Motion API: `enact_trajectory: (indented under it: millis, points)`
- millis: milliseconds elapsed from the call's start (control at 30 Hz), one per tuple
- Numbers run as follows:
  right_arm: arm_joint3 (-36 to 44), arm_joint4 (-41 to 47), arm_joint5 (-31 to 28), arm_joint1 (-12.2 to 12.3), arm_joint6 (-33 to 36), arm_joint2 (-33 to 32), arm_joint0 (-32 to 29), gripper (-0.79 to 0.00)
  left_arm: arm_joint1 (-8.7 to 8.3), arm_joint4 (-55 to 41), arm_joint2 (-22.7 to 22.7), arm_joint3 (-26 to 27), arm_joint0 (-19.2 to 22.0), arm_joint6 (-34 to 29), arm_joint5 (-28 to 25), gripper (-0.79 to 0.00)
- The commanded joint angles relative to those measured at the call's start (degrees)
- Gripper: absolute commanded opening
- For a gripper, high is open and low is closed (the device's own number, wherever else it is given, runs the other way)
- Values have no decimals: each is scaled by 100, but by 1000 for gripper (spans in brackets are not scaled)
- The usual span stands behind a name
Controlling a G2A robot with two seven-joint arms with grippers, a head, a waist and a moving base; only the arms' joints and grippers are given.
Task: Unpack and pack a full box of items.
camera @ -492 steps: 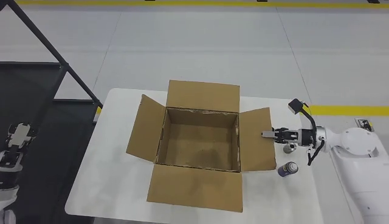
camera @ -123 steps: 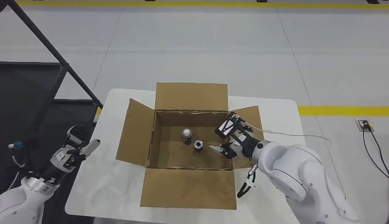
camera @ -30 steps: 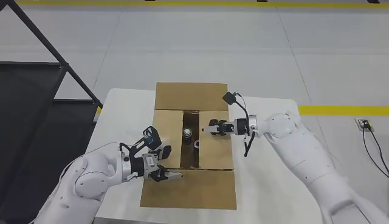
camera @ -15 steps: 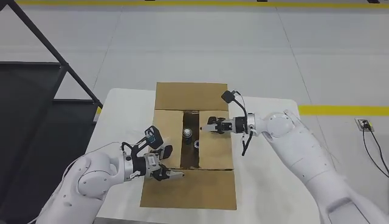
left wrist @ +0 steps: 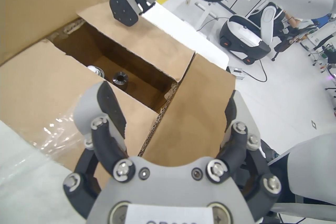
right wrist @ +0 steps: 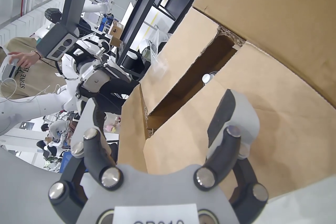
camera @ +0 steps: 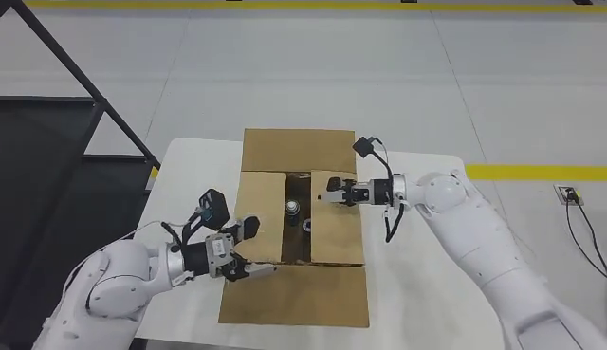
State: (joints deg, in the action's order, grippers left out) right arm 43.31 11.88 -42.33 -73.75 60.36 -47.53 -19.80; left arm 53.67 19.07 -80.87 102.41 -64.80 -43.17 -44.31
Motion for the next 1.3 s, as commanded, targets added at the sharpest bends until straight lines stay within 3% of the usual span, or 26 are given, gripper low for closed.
enact_trajectory:
  millis: [0,167,267,400,500,767,833,933,1100,1167,1267]
  points:
    - [54,-17,-18,15,34,-26,-1,0,-50,-217,-491,95,-178,225,-30,0]
    - [312,-258,-118,65,42,-13,11,0,-135,-594,-1834,-57,-831,961,160,0]
    - [520,-492,-175,129,-15,27,0,0,-153,-952,-2410,-381,-1188,1247,377,0]
    - [784,-809,-202,240,-42,60,-10,0,-168,-1070,-2852,-605,-1503,1331,852,0]
    - [966,-1168,-50,311,110,129,5,0,-180,-468,-3029,-519,-1671,1370,1240,0]
    - [966,-1168,-50,311,110,129,5,0,-177,-476,-3008,-532,-1676,1376,1279,0]
    - [1080,-1241,6,322,-117,98,-94,0,-162,-597,-2776,-536,-1623,1316,1473,0]
    - [1219,-1396,0,358,-397,22,-238,0,-176,-601,-2340,-675,-1304,695,2079,0]
    - [1313,-1433,-190,421,-588,-119,-404,0,-228,663,-1670,-1033,-697,42,2247,0]
    - [1353,-1456,-231,447,-604,-164,-461,0,-233,1532,-1425,-1166,-564,252,2212,0]
    - [1416,-1475,-269,483,-633,-225,-544,0,-209,1925,-1070,-1446,-428,458,2018,0]
